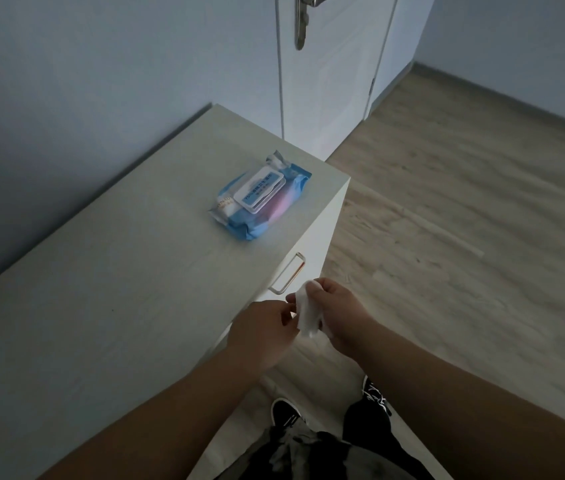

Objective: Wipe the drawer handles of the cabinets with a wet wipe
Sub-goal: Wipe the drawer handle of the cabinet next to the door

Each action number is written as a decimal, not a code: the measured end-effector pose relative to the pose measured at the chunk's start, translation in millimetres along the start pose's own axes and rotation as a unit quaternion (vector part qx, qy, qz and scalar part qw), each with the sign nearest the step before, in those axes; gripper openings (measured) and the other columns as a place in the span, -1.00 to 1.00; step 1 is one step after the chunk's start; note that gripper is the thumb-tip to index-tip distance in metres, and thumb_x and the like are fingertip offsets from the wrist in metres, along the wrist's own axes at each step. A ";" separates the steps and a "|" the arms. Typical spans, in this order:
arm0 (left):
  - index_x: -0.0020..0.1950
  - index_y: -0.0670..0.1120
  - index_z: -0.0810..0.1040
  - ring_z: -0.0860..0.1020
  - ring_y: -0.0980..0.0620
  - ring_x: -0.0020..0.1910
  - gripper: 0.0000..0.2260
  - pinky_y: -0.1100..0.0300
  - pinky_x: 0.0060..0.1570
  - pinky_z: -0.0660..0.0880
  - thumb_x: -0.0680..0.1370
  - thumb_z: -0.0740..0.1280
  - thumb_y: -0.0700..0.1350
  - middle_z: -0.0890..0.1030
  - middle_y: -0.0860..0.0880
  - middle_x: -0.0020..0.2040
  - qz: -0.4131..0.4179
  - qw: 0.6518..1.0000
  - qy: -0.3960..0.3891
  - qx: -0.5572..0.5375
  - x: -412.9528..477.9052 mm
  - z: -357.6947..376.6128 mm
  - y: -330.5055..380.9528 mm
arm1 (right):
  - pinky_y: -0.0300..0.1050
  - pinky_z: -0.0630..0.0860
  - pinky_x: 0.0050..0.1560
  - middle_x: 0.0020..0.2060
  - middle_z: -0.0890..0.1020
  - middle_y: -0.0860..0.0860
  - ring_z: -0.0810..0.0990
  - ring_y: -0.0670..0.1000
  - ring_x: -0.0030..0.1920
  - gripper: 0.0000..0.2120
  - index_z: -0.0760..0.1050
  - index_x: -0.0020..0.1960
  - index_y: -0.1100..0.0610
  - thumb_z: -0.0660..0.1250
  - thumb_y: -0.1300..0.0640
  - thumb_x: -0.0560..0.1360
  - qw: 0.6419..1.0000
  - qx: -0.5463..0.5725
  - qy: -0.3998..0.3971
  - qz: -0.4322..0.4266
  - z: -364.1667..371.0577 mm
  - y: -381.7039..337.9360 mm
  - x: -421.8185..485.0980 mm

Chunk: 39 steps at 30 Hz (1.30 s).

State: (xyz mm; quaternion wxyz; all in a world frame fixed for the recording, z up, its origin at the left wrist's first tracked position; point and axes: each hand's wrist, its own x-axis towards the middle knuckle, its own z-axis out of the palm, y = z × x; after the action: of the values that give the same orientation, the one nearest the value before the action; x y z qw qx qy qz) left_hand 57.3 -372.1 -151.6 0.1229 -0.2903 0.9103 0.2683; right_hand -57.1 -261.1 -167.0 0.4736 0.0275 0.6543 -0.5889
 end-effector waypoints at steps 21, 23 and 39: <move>0.33 -0.04 0.55 0.53 -0.02 0.32 -0.48 0.02 0.36 0.50 0.56 0.24 0.29 0.58 -0.02 0.34 0.198 0.965 0.161 0.058 52.3 -30.2 -36.7 | -0.10 0.57 -0.18 -0.12 0.65 -0.05 0.63 0.01 -0.10 -0.88 0.58 -0.03 -0.01 0.34 -0.03 0.61 0.963 -0.226 0.113 -0.096 -29.3 -8.8 52.6; 0.44 -0.05 0.48 0.44 -0.05 0.46 -0.42 -0.03 0.45 0.42 0.56 0.21 0.30 0.48 -0.04 0.48 0.200 0.964 0.140 0.109 58.7 -26.6 -44.9 | -0.07 0.60 -0.17 -0.11 0.66 -0.04 0.64 0.02 -0.11 -0.90 0.60 -0.03 -0.02 0.34 0.00 0.60 0.965 -0.216 0.121 -0.091 -30.1 -7.2 60.0; 0.54 -0.01 0.36 0.30 -0.15 0.57 -0.40 -0.16 0.52 0.27 0.53 0.28 0.17 0.30 -0.08 0.62 0.211 0.950 0.158 0.170 73.4 -15.3 -61.1 | -0.19 0.56 -0.11 -0.12 0.69 -0.20 0.64 -0.15 -0.12 -0.89 0.70 -0.02 -0.11 0.40 0.04 0.57 0.950 -0.241 0.109 -0.165 -25.7 -18.5 103.9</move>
State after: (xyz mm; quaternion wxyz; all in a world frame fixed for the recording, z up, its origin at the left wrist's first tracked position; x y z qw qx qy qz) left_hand 33.8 -456.6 -192.3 -0.0340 -0.1050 0.9907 0.0800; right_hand -140.3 -300.5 -224.6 0.2882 -0.1322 0.8199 -0.4767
